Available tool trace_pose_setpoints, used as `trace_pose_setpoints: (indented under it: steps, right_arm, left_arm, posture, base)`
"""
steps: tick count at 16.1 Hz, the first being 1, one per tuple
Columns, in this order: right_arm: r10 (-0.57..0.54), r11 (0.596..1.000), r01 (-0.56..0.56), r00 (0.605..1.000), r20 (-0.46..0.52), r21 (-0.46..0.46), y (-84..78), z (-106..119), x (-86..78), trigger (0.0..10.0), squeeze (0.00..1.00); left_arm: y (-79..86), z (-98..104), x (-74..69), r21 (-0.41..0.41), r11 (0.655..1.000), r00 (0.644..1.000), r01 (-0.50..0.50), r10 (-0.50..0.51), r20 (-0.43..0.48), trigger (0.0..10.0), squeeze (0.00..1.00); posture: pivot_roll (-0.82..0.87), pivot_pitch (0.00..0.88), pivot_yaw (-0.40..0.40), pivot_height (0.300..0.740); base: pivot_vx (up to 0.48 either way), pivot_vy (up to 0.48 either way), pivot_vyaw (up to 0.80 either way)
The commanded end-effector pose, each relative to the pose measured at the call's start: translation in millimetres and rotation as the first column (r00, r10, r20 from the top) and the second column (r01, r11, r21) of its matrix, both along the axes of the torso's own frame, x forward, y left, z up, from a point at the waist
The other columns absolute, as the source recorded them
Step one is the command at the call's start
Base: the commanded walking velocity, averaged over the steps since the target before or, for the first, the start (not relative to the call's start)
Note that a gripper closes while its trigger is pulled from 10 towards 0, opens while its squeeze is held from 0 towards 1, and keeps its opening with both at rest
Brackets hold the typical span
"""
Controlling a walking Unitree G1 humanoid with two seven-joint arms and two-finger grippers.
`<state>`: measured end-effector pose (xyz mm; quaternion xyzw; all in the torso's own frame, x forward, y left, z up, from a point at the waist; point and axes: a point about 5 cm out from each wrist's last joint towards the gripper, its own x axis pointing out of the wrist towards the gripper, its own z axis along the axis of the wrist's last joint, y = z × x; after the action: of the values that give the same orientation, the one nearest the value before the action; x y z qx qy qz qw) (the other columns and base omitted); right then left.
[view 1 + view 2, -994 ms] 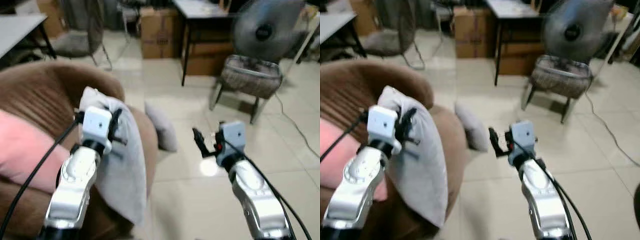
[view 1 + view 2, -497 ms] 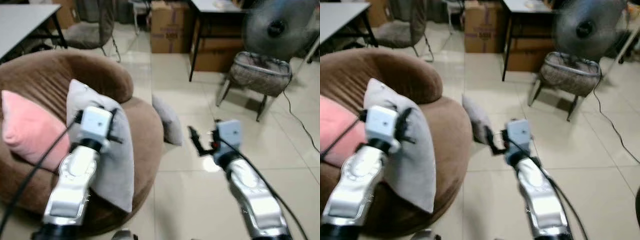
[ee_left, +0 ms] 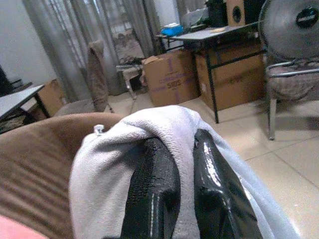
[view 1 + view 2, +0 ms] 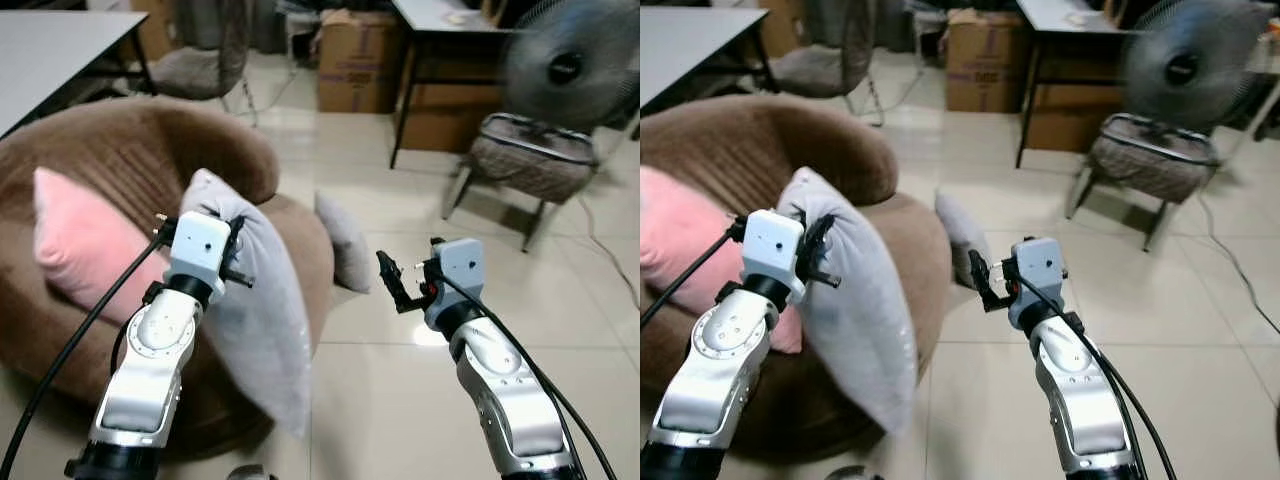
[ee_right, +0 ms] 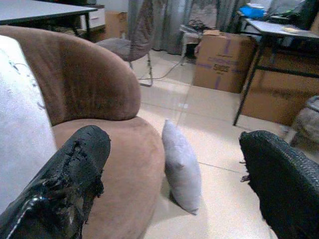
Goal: Move the pillow to the sofa from floor
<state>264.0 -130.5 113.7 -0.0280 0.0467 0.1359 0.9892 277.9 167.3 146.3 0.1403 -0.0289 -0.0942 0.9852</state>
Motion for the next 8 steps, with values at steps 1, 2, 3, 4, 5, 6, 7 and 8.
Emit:
trace_pose_setpoints:
  steps: [1, 2, 3, 4, 5, 6, 7, 8]
  right_arm:
    - [0.012, 1.0, -0.011, 1.0, 0.012, -0.018, -1.0, 2.4, 1.8, 10.0, 0.0]
    - [0.014, 1.0, -0.014, 1.0, 0.013, -0.021, -0.4, 2.7, 2.1, 10.0, 0.0]
    - [0.015, 1.0, -0.014, 1.0, 0.013, -0.022, -0.1, 2.8, 2.2, 10.0, 0.0]
    - [0.016, 1.0, -0.016, 1.0, 0.014, -0.025, -0.5, 3.1, 2.8, 10.0, 0.0]
    - [0.016, 1.0, -0.016, 1.0, 0.014, -0.025, -0.5, 3.1, 2.9, 10.0, 0.0]
    - [0.018, 0.999, -0.018, 1.0, 0.015, -0.027, -0.7, 3.3, 3.5, 10.0, 0.0]
    - [0.02, 0.999, -0.02, 1.0, 0.015, -0.028, -0.8, 3.5, 4.0, 10.0, 0.0]
    - [0.023, 0.999, -0.023, 1.0, 0.016, -0.029, -0.5, 3.6, 4.2, 10.0, 0.0]
  left_arm:
    - [-0.3, 10.9, 2.3, -0.01, 1.0, 0.999, 0.004, -0.003, 0.049, 10.0, 0.0]
    - [-0.7, 10.9, 2.7, -0.011, 1.0, 0.999, 0.005, -0.005, 0.048, 10.0, 0.0]
    - [-0.9, 10.7, 2.6, -0.01, 1.0, 0.999, 0.007, -0.007, 0.047, 10.0, 0.0]
    - [-1.5, 10.6, 2.8, -0.012, 1.0, 0.999, 0.008, -0.008, 0.046, 10.0, 0.0]
    - [-1.6, 10.6, 2.8, -0.012, 1.0, 0.999, 0.009, -0.008, 0.046, 10.0, 0.0]
    - [-1.4, 10.5, 2.6, -0.013, 1.0, 0.999, 0.009, -0.009, 0.046, 10.0, 0.0]
    - [-0.9, 10.7, 2.7, -0.013, 1.0, 0.999, 0.008, -0.008, 0.047, 10.0, 0.0]
    - [-0.4, 10.8, 2.7, -0.013, 1.0, 0.999, 0.007, -0.006, 0.047, 10.0, 0.0]
  posture:
    - [0.04, 0.0, 0.005, 0.74]
    - [0.04, 0.0, 0.003, 0.74]
    - [0.04, 0.0, 0.003, 0.74]
    - [0.04, 0.0, 0.001, 0.74]
    - [0.04, 0.0, 0.001, 0.74]
    - [0.04, 0.0, 0.0, 0.74]
    - [0.05, 0.0, -0.002, 0.74]
    - [0.05, 0.0, -0.002, 0.74]
  base:
    - [0.356, 0.0, 0.0]
    - [0.375, 0.0, 0.0]
    - [0.379, 0.0, 0.0]
    - [0.382, 0.0, 0.0]
    - [0.382, 0.0, 0.0]
    - [0.379, 0.0, 0.0]
    - [0.382, 0.0, 0.0]
    - [0.382, 0.0, 0.0]
